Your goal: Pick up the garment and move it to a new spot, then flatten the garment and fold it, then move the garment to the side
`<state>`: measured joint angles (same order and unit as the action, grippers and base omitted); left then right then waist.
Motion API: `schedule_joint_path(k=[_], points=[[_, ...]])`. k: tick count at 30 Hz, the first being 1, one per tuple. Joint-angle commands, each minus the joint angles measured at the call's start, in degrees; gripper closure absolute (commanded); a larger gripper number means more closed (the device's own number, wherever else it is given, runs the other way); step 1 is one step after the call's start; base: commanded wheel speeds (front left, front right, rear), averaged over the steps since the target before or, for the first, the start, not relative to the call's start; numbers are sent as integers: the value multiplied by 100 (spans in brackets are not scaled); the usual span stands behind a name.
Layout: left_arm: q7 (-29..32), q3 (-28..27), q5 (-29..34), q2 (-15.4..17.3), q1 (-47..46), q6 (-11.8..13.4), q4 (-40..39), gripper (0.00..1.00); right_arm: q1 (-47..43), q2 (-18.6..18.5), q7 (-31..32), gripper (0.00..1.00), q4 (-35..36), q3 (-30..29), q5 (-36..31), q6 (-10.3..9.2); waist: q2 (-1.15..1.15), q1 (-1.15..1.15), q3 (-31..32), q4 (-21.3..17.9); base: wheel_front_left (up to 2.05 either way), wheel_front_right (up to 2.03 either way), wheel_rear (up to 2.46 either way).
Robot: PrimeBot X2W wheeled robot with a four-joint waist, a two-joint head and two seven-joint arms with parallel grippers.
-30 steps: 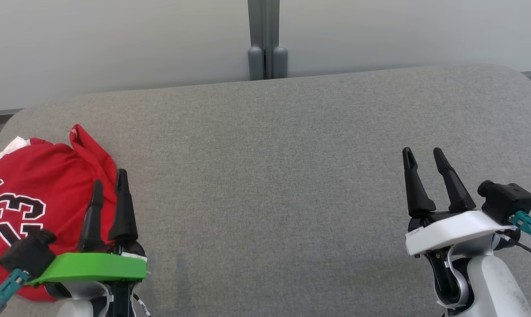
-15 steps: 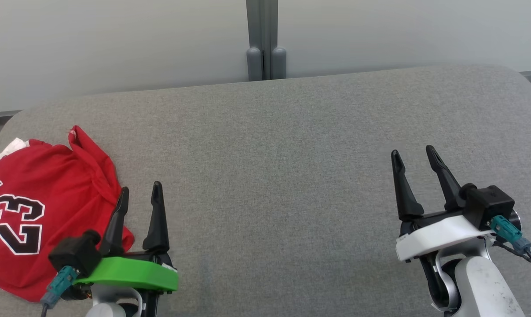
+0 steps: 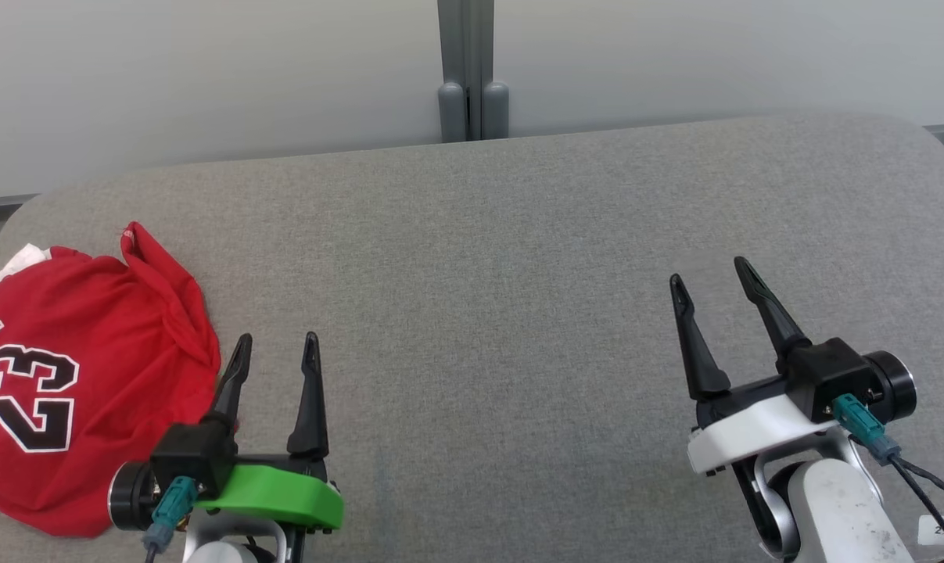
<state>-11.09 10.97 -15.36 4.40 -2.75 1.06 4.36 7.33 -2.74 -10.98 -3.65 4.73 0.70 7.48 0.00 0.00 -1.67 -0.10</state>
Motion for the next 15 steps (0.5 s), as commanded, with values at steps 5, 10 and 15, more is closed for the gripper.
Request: schedule_joint_path(k=[5,10,15], points=[[-90,117,200,58,-82,88,0,0,85,-15,-108,0,103,62,-331,1,0,0,-32,-2,0,0,0],[-154,-78,-11,-66,-44,-5,-60,0,37,-19,-165,0,162,-3,147,2,0,0,-61,9,0,0,0],[-214,-325,-141,-133,30,-226,-97,0,-28,-18,-227,0,54,35,719,2,0,0,-69,10,0,0,0]])
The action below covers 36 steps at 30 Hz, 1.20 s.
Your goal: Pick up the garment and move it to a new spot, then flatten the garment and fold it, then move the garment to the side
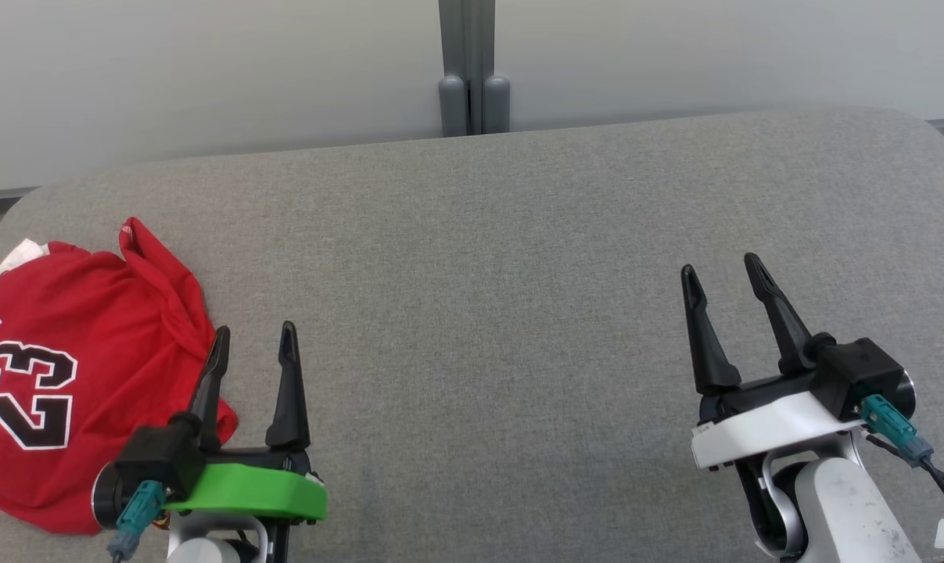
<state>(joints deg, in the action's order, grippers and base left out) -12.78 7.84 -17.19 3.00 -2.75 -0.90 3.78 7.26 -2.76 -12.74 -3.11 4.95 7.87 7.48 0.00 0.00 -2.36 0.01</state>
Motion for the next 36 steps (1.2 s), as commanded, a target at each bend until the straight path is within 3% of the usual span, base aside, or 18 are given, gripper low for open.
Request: schedule_joint_path(k=[1,12,21,36], points=[[-50,-35,68,-1,38,-71,-35,0,-26,-16,-61,0,-25,11,65,2,0,0,1,-1,0,0,0],[-169,130,233,-7,84,-261,370,0,-21,-19,-173,0,-392,48,107,2,0,0,24,-24,0,0,0],[-260,221,485,-5,34,-239,469,0,33,-21,-260,0,-526,99,-153,2,0,0,52,-21,0,0,0],[-238,203,366,-6,44,-276,531,0,11,-20,-252,0,-596,127,162,2,0,0,56,42,0,0,0]])
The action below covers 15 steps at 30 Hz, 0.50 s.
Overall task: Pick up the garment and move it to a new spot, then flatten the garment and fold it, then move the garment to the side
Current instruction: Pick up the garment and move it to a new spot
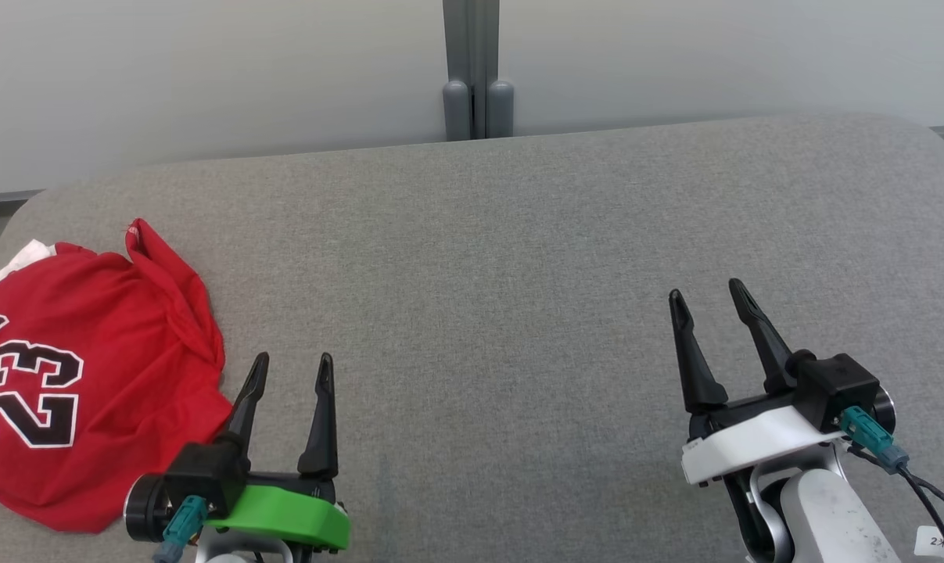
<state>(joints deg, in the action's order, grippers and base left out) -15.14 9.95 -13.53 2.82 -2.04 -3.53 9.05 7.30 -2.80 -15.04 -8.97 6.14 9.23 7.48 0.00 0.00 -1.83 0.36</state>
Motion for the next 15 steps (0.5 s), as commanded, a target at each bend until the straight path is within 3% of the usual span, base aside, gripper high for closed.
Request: schedule_joint_path(k=[1,8,15], points=[[-2,-5,-6,13,-27,-16,6,0,0,-16,-22,0,-13,10,29,2,0,0,8,21,0,0,0],[-2,8,8,14,-93,25,-12,0,-108,-16,-21,0,-49,84,127,2,0,0,40,376,0,0,0],[-2,-73,30,13,-17,86,-67,0,-118,-15,-21,0,-92,216,204,2,0,0,75,1094,0,0,0]])
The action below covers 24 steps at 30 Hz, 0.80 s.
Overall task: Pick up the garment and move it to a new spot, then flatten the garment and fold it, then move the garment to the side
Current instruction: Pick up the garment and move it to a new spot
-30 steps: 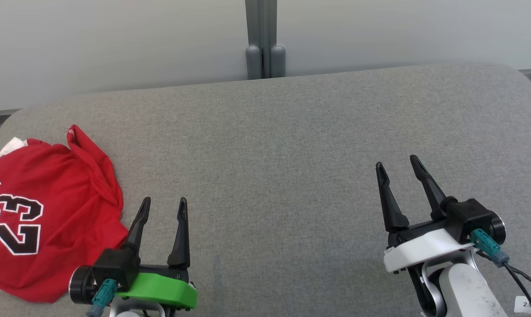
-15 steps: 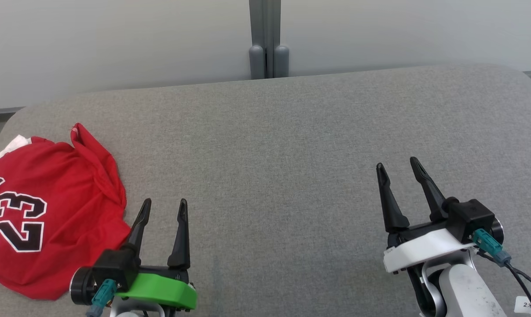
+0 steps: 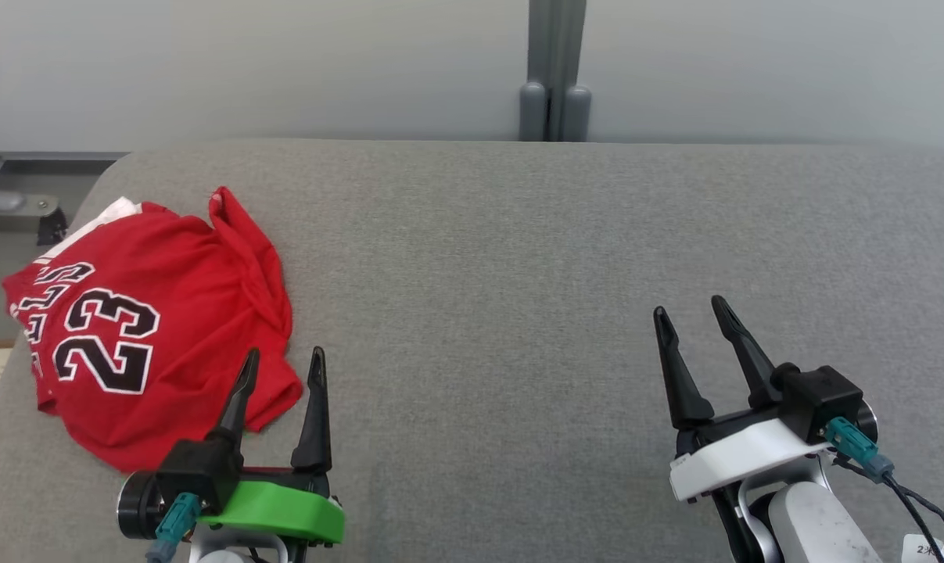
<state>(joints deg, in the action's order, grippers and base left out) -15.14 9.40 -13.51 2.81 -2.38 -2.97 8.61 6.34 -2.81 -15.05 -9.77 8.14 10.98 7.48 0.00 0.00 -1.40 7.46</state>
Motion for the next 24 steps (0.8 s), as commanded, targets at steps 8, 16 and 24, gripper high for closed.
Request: schedule_joint_path(k=[8,16,24], points=[[-2,-194,77,15,152,38,-35,0,-58,-15,-20,0,-66,159,161,2,0,0,116,1271,0,0,0],[-1,-336,124,14,292,-5,-39,0,-82,-15,-20,0,-109,382,343,2,0,0,206,1901,0,0,0],[-1,-491,71,14,330,49,-168,0,102,-20,-20,0,-199,655,419,2,0,0,107,2095,0,0,0]])
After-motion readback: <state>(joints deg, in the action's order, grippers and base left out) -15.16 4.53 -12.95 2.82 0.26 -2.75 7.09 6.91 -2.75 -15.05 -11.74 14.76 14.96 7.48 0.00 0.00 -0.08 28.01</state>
